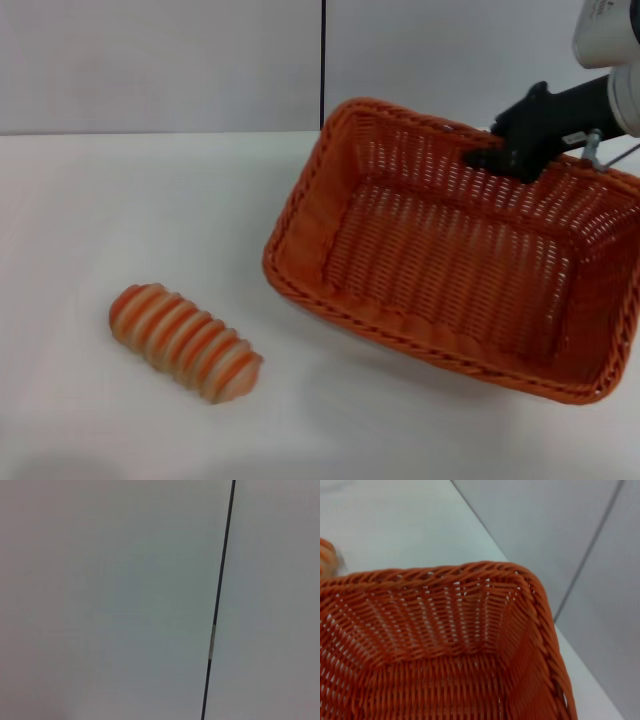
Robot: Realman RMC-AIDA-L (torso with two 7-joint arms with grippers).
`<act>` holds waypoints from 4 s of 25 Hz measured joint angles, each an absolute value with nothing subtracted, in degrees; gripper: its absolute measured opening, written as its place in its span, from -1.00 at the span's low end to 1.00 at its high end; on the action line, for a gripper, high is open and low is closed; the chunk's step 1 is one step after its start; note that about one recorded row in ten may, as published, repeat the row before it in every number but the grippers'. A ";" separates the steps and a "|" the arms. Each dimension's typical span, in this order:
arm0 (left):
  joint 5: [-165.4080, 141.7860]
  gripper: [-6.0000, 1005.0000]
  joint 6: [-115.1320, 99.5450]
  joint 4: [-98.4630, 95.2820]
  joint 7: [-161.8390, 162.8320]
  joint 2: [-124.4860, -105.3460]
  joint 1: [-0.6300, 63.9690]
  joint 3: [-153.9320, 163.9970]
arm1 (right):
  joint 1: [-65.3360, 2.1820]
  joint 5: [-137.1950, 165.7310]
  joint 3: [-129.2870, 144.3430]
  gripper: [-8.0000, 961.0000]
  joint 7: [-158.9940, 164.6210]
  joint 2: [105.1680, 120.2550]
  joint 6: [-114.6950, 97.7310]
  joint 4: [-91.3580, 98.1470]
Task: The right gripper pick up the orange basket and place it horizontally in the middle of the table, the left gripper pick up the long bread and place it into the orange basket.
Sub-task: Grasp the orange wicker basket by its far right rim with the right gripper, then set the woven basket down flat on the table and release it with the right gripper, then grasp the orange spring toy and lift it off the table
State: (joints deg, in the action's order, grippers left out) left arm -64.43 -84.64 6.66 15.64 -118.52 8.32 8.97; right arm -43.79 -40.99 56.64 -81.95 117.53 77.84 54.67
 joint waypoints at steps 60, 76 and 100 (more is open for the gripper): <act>-64.51 0.46 -92.46 6.43 12.21 -118.34 1.67 9.14 | -48.82 -63.13 59.12 -0.60 -126.64 119.32 65.64 31.23; -64.51 0.44 -92.43 6.46 12.23 -118.30 2.00 9.14 | -46.20 -68.60 62.56 0.26 -121.67 119.44 63.14 33.65; -97.79 0.42 -93.12 -39.08 85.91 -113.30 4.33 23.17 | -12.01 -122.17 64.84 0.41 -128.36 119.32 75.39 46.19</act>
State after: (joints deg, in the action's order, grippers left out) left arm -97.79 -93.12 -39.08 85.91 -113.30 4.33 23.17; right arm -12.01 -122.17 64.85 -128.36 119.32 75.39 46.19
